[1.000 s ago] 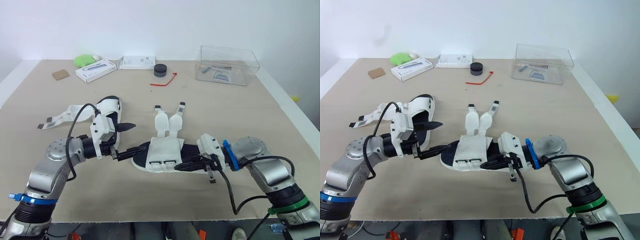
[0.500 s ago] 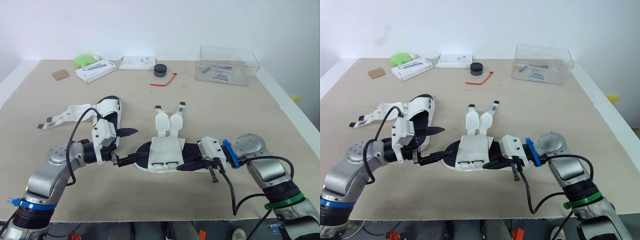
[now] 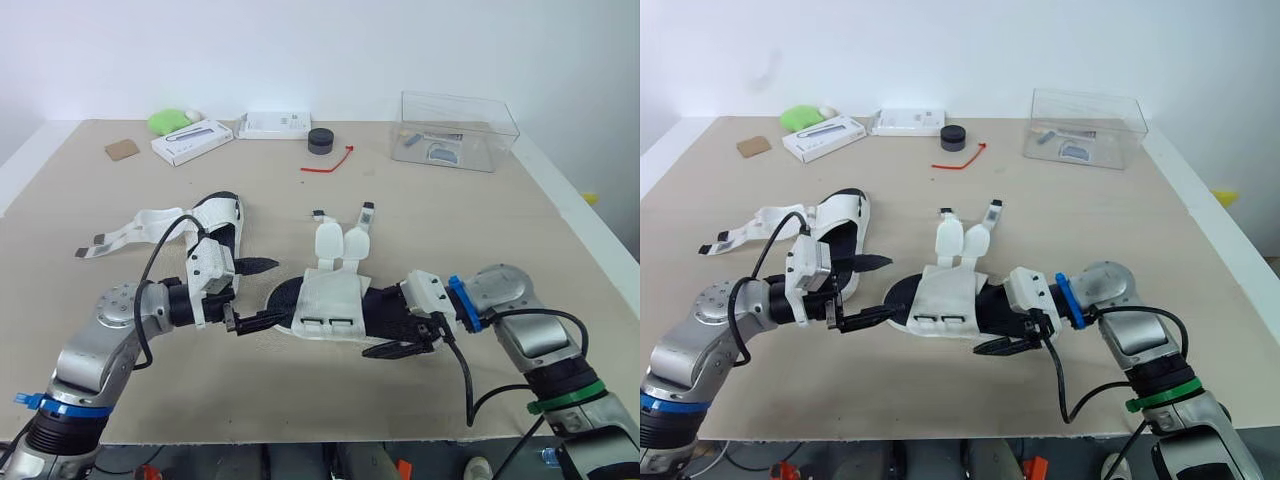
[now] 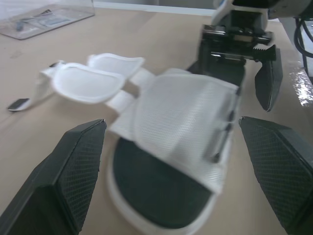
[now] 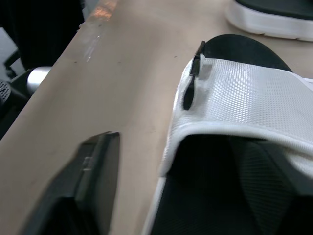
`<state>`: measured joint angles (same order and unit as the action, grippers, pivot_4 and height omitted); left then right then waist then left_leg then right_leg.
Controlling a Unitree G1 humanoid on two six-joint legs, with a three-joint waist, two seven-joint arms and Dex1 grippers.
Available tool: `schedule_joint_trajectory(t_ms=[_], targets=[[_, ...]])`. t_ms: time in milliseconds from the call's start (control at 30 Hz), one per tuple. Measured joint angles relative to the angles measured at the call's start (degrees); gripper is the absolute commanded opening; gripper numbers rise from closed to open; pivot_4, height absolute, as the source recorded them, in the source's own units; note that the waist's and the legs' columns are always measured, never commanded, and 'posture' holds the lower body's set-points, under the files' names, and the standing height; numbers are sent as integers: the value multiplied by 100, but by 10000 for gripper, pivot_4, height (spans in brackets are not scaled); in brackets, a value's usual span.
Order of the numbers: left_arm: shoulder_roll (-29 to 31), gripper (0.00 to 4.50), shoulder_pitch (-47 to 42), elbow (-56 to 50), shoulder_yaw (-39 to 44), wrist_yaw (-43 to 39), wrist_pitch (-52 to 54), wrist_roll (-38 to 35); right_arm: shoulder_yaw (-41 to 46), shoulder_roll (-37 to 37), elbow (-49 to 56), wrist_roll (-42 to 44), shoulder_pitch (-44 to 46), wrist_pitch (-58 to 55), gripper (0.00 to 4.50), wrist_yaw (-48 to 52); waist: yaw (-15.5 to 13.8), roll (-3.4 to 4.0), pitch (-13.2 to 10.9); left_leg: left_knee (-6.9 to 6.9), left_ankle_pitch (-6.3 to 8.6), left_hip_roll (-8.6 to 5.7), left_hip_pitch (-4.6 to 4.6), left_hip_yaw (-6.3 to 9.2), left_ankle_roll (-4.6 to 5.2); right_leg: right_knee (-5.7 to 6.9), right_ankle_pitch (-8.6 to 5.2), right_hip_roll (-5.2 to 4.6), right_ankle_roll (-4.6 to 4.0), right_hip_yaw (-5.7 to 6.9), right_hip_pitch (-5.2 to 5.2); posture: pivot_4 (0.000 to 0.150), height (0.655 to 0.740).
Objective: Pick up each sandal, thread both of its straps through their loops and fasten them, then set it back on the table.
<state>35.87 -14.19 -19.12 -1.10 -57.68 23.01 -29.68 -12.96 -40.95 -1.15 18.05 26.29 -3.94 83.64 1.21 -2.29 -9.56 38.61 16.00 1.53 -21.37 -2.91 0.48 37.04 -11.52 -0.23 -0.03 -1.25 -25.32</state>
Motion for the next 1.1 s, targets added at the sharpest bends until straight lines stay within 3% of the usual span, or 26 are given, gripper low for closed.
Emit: schedule_joint_trajectory(t_ms=[267, 433, 567, 733, 900, 1100], targets=[[54, 45000, -126, 86, -116, 107, 107, 70, 500, -563, 374, 417, -422, -749, 36384, -89, -7, -1, 0, 1, 0, -2, -1, 2, 0, 0, 0, -4, 0, 0, 2, 1500, 7400], [44, 45000, -357, 629, -333, -45, -306, 443, 1123, -559, 442, 878, -439, -1577, 36384, -698, 0, -1, 0, 2, -3, 0, 5, -2, -5, 1, 2, 5, 6, -2, 3, 1500, 7400], [3, 26983, -627, 1329, -576, -215, -889, 903, 1418, -393, 583, 1382, -15, -2862, 36968, -1526, 0, -1, 0, 2, -10, 7, 7, 1, -4, 2, 3, 12, 8, -5, 4, 1500, 7400], [-124, 277, -940, 2058, -797, -479, -1569, 1311, 1505, 54, 672, 1889, 572, -4653, 36968, -2781, -2, 0, 0, 1, -11, 12, -2, 4, -3, 3, 20, 15, -24, -8, -1, 1500, 7400], [-146, 277, -1283, 2429, -924, -721, -1886, 1510, 2196, 1054, -211, 2422, 1827, -7084, 36968, -4240, 20, 0, 1, 2, -13, 7, -12, -2, -4, 3, 29, 5, -20, -17, -10, 1500, 7400], [-172, 277, -1284, 2489, -974, -913, -2067, 1585, 2590, 1406, -962, 2425, 2169, -8208, 36968, -5034, -5, 0, 3, 1, -4, -4, -31, 1, 9, -6, 24, -12, -11, -6, -13, 1500, 7400]])
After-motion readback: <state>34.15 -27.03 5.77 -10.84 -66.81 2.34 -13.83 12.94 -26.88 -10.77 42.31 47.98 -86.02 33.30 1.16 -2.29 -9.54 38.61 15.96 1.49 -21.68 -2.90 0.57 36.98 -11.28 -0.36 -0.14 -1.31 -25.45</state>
